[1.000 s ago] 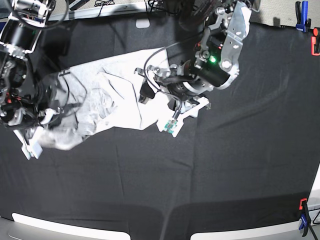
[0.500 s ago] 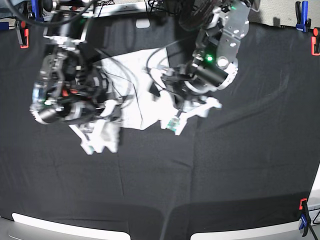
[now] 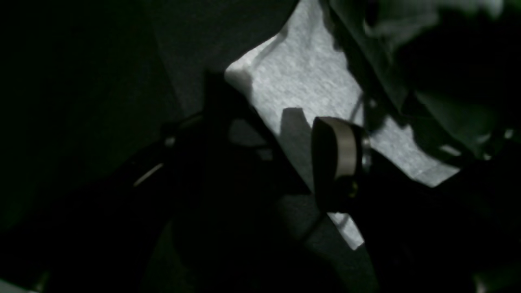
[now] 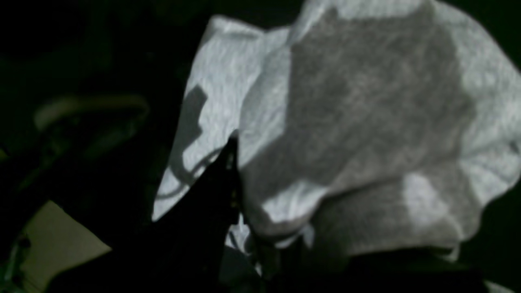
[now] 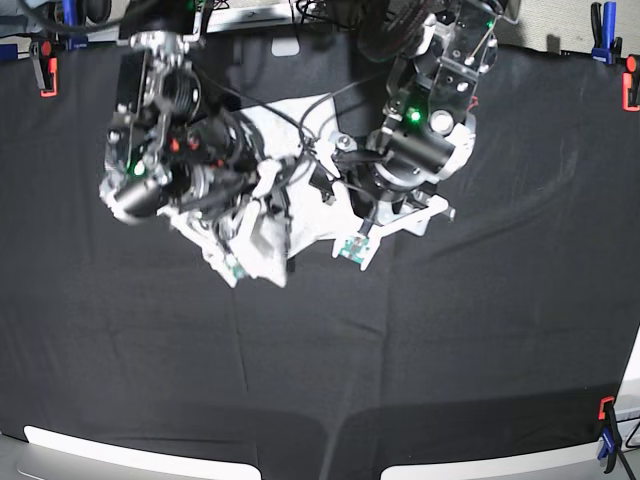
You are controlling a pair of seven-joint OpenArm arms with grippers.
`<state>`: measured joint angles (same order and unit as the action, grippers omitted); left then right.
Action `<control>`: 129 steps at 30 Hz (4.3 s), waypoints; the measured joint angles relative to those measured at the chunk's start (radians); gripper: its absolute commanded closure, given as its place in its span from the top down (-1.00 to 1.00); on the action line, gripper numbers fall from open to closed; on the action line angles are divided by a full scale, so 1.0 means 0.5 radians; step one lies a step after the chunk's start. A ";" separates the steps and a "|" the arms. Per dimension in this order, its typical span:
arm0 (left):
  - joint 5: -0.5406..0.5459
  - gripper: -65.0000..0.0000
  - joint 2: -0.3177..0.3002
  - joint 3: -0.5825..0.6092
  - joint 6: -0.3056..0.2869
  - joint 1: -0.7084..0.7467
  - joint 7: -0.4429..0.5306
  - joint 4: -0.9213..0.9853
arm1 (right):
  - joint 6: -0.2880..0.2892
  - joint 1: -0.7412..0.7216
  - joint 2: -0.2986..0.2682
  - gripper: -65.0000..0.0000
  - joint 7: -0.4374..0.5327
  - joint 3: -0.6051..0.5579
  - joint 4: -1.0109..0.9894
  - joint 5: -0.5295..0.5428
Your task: Layout the t-shirt on the table in an organized manner, then fold the t-shirt properly
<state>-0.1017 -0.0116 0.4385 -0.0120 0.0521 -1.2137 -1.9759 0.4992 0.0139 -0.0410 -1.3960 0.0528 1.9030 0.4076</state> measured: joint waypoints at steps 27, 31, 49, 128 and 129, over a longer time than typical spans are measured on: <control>-0.787 0.14 -0.200 0.002 0.264 0.018 -0.051 -0.001 | 0.103 -0.035 0.362 -0.26 0.077 0.002 0.004 0.768; -0.786 0.14 -0.215 0.002 0.265 0.018 -0.053 -0.001 | 0.168 -0.038 0.385 -0.26 0.081 0.004 0.004 0.980; -0.784 0.14 -0.216 0.002 0.269 0.018 -0.053 -0.001 | 0.267 -0.034 -0.051 0.14 0.091 0.533 0.361 0.397; -0.233 0.14 -0.211 0.002 0.184 0.011 0.027 -0.002 | 0.208 -0.103 -0.289 -1.00 0.574 0.584 0.565 0.573; -0.141 0.14 -0.211 0.018 0.126 0.017 0.053 -0.014 | 0.208 -0.113 -0.288 -1.00 0.662 0.579 0.565 0.511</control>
<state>-0.1722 -0.1173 0.4477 0.0509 0.0605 -1.1873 -1.9827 0.6033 -0.0425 -0.1848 -1.0649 0.3424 2.1853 0.6632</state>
